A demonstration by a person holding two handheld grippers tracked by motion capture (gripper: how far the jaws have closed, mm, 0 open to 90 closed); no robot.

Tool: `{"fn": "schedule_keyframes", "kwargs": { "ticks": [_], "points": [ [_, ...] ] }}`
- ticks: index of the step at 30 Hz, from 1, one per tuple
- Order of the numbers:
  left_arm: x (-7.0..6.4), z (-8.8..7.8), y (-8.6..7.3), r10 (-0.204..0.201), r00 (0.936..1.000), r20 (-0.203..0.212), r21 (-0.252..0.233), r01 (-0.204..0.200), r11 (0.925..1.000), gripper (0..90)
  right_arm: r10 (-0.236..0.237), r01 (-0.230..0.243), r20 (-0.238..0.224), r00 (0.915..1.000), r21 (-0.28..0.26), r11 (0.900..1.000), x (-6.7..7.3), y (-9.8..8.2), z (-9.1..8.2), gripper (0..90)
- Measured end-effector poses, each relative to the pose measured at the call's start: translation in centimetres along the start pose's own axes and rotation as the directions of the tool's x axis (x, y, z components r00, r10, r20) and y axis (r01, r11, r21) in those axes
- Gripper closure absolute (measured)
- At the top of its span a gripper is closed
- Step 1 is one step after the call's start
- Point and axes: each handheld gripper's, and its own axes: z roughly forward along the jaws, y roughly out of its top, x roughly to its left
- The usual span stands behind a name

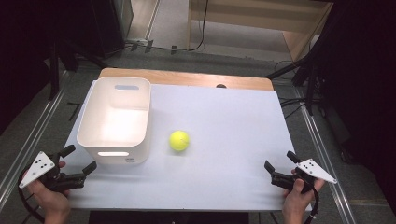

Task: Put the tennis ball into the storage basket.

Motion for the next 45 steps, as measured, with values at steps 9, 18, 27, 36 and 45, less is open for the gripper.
{"fn": "schedule_keyframes", "kwargs": {
  "ticks": [9, 18, 27, 36, 45],
  "points": [
    [0.0, 0.0, -0.1, -0.003, 1.0, -0.001, -0.004, 0.003, 1.0, 0.0, -0.035, 0.035, -0.034, 0.9988, 0.014, 0.999, 0.8, 1.0, 0.2, 0.0],
    [0.0, -0.1, -0.1, -0.006, 1.0, -0.002, -0.007, 0.006, 1.0, 0.0, -0.088, 0.091, -0.092, 0.9919, 0.032, 0.995, 2.5, 2.9, 1.2, 0.0],
    [-0.1, 0.0, -0.1, -0.004, 1.0, 0.0, -0.005, 0.004, 1.0, 0.0, -0.112, 0.124, -0.151, 0.9822, 0.067, 0.99, 4.2, 4.0, 2.6, 0.0],
    [-0.1, 0.0, -0.1, 0.008, 0.9999, -0.006, 0.003, -0.008, 1.0, 0.0, -0.152, 0.172, -0.208, 0.9662, 0.08, 0.982, 6.2, 5.9, 4.9, 0.0],
    [-0.3, 0.1, -0.1, 0.016, 0.9999, -0.006, 0.01, -0.016, 0.9998, 0.0, -0.183, 0.213, -0.255, 0.9495, 0.096, 0.972, 7.9, 7.2, 6.5, 0.0]
  ]
}}
